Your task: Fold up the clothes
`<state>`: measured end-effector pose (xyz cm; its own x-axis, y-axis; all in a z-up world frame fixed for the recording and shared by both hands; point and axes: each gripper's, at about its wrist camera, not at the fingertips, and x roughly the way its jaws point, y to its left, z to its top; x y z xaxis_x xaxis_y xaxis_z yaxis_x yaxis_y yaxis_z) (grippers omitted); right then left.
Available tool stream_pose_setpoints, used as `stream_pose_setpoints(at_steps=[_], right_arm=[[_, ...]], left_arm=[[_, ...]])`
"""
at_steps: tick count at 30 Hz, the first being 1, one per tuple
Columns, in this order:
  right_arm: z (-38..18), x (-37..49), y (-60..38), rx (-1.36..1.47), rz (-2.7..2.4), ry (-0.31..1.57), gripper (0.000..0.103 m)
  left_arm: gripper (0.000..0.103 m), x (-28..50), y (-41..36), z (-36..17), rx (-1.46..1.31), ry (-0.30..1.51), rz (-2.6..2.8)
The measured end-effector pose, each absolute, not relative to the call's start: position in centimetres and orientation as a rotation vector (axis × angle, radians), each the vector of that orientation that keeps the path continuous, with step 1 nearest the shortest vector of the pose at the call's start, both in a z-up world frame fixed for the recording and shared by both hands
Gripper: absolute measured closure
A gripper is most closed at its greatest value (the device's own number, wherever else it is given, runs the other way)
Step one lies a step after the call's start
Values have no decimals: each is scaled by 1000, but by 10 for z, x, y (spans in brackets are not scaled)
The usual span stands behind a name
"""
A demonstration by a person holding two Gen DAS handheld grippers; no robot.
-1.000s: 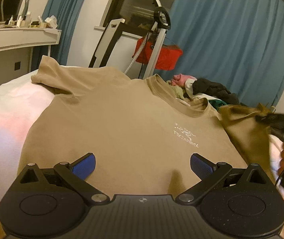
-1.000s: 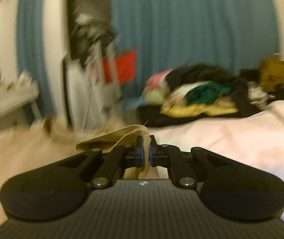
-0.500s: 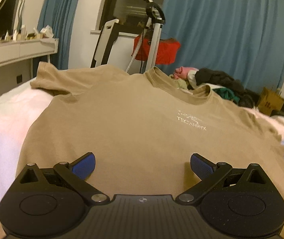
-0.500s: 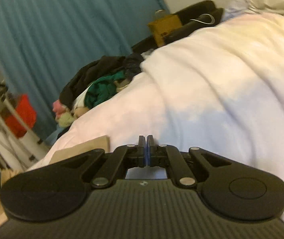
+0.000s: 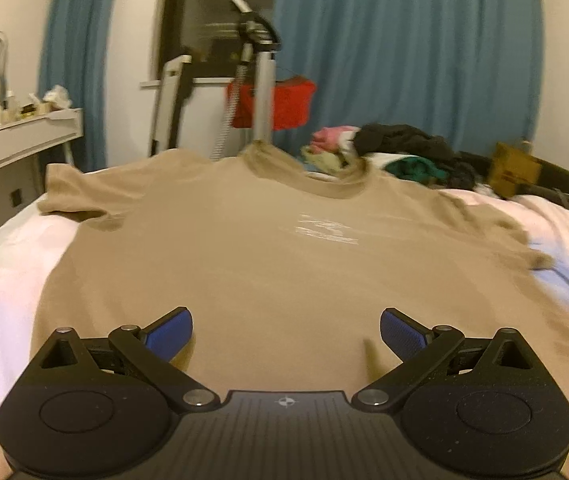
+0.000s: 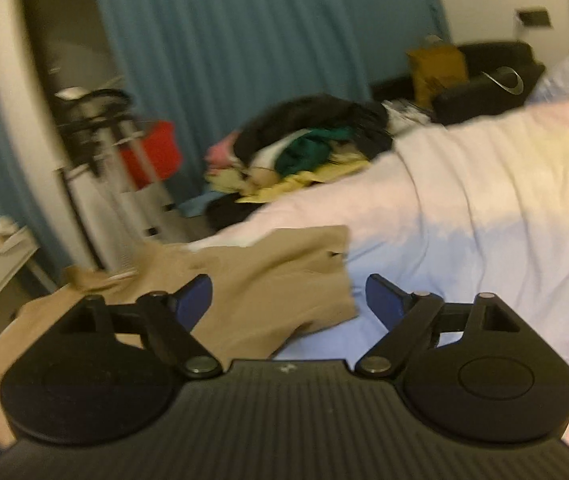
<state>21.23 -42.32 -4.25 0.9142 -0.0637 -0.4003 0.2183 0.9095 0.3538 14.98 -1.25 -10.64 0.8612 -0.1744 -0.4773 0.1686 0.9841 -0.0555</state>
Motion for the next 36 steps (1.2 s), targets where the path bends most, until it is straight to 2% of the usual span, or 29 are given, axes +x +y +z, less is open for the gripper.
stream_pose_setpoints(at_steps=[6,10,14,17,18,19,21,27,32,33,34,36], right_arm=[[-19,125,-405,411,-104,379,18],[-4,67,-394,415,-74,370,17],[-6,52,-388,411,-54,372,17],[-8,52,-384,387,-43,377,17],[-9,53,-385,391,-42,385,18],[-10,55,-385,395,-41,393,18],[-13,57,-388,408,-48,408,18],[-17,59,-394,418,-68,413,18],[-19,61,-394,409,-70,418,18],[-19,61,-393,401,-61,421,18],[-19,62,-392,396,-57,423,18],[-19,63,-391,392,-56,428,18]], left_arm=[[5,99,-43,-88,-52,589,-385],[15,69,-76,-90,-82,725,-550],[28,48,-114,-100,-37,785,-678],[50,38,-137,-114,33,816,-743],[62,35,-143,-119,55,828,-759],[81,32,-147,-121,66,835,-772],[100,28,-154,-121,67,848,-821],[101,19,-180,-121,32,867,-901],[97,27,-126,-99,33,898,-779],[86,29,-114,-95,34,904,-754],[65,30,-103,-90,34,909,-728],[42,33,-80,-81,35,920,-677]])
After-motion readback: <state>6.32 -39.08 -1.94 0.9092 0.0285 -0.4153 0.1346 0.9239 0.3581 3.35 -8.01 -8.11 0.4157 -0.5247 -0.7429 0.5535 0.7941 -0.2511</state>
